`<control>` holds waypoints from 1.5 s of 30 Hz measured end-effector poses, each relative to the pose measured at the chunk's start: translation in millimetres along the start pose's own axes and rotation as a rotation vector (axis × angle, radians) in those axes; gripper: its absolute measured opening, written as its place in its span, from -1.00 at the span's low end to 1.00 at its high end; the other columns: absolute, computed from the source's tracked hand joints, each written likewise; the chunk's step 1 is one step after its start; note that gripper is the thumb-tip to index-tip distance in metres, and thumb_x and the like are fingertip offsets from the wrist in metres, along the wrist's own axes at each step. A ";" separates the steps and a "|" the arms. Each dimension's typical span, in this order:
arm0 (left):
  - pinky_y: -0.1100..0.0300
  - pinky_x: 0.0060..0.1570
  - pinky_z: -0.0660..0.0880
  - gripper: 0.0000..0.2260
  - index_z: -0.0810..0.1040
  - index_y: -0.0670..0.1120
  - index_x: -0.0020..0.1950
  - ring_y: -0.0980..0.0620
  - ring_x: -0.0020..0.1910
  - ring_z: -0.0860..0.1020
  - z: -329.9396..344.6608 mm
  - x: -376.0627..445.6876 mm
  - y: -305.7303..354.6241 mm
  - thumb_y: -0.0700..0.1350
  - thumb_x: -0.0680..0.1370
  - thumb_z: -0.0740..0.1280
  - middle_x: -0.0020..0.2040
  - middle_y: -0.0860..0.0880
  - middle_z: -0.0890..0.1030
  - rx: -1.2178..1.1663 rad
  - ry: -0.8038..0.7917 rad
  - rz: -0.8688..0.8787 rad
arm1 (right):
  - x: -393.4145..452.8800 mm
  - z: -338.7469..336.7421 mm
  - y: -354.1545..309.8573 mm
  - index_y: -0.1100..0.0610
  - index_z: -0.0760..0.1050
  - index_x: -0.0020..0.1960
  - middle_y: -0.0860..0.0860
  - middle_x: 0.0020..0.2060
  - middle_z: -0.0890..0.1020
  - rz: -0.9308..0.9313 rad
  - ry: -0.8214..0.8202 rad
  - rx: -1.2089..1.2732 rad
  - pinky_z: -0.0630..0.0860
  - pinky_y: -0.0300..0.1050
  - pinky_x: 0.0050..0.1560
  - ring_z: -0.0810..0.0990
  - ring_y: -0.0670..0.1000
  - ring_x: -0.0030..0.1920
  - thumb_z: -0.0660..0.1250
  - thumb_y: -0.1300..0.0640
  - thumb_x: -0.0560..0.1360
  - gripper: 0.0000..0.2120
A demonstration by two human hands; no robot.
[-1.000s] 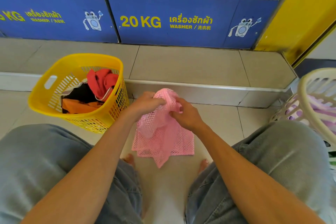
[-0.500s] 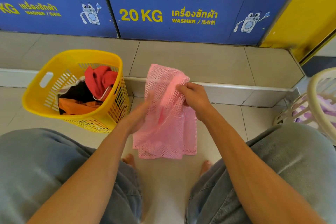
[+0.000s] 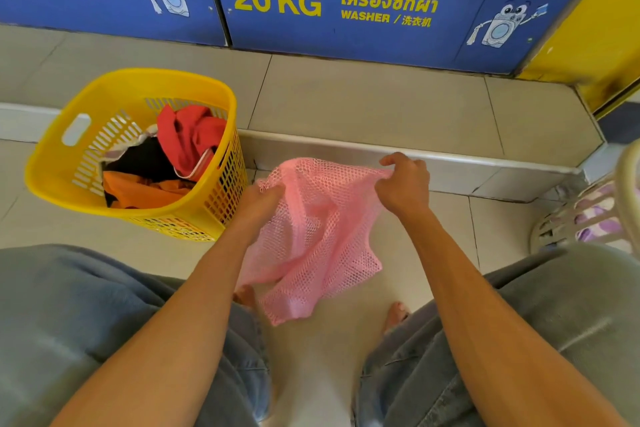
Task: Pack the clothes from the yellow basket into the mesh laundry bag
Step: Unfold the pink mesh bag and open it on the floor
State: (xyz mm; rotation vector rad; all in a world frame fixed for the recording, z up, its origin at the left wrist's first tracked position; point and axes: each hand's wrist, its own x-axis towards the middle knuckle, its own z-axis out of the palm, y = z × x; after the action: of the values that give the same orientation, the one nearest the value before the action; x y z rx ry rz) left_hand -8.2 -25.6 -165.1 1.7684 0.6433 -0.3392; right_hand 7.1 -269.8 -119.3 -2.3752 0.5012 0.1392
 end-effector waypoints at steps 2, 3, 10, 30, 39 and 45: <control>0.04 0.17 0.49 -0.44 0.41 -0.10 0.44 -0.07 0.19 0.54 2.2 5.9 2.3 0.15 0.52 0.38 0.27 -0.02 0.54 0.068 -0.021 0.019 | -2.9 7.9 -1.0 0.06 0.54 0.37 0.20 0.40 0.43 -0.053 0.003 -0.126 0.49 0.20 0.37 0.41 0.25 0.42 0.40 0.28 0.50 -0.55; 0.03 0.24 0.47 -0.37 0.34 -0.08 0.50 -0.08 0.26 0.51 4.1 7.6 1.3 0.13 0.51 0.41 0.32 -0.02 0.49 0.123 -0.028 0.027 | -6.3 15.5 -2.0 0.07 0.55 0.36 0.20 0.40 0.44 -0.098 -0.005 -0.185 0.49 0.21 0.37 0.41 0.25 0.42 0.40 0.27 0.50 -0.56; 0.12 0.05 0.43 -0.68 0.55 -0.13 0.19 -0.13 0.15 0.51 14.8 -3.5 -54.2 -0.24 0.45 0.42 0.13 -0.16 0.54 0.638 0.248 0.326 | -48.0 103.4 15.3 0.05 0.58 0.35 0.10 0.38 0.57 -0.347 -0.505 -0.370 0.54 0.20 0.34 0.52 0.18 0.39 0.36 0.29 0.54 -0.59; 0.06 -0.07 0.51 -0.67 0.51 -0.07 0.07 -0.12 0.01 0.58 21.9 20.6 -145.6 -0.15 0.38 0.53 -0.03 -0.07 0.58 0.727 -0.106 0.010 | -47.1 129.0 73.7 -0.01 0.60 0.13 0.05 0.40 0.51 -0.158 -0.818 -1.019 0.03 0.36 0.56 0.20 0.23 0.56 0.31 -0.02 0.54 -0.78; 0.03 -0.18 0.44 -0.89 0.59 -0.23 -0.11 -0.24 -0.03 0.60 27.8 8.8 -124.3 -0.21 0.53 0.31 -0.19 -0.19 0.60 0.592 -0.204 -0.167 | -48.5 141.6 33.9 0.09 0.59 0.31 0.09 0.22 0.67 -0.382 -0.615 -0.647 0.48 0.19 0.34 0.56 0.17 0.26 0.29 0.28 0.56 -0.65; 0.18 -0.37 0.42 -0.93 0.54 -0.16 -0.12 -0.07 -0.21 0.55 21.0 -4.8 -89.7 -0.18 0.54 0.33 -0.15 -0.14 0.60 0.322 -0.173 -0.308 | -57.1 147.1 24.1 0.07 0.54 0.44 0.11 0.37 0.62 -0.373 -0.646 -0.427 0.57 0.17 0.31 0.59 0.21 0.34 0.24 0.26 0.63 -0.59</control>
State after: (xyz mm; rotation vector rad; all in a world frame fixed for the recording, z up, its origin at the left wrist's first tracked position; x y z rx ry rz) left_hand -62.3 -30.3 -239.7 1.9156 0.7692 -0.8379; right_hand -49.5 -171.5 -231.5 -2.5837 -0.3075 0.8754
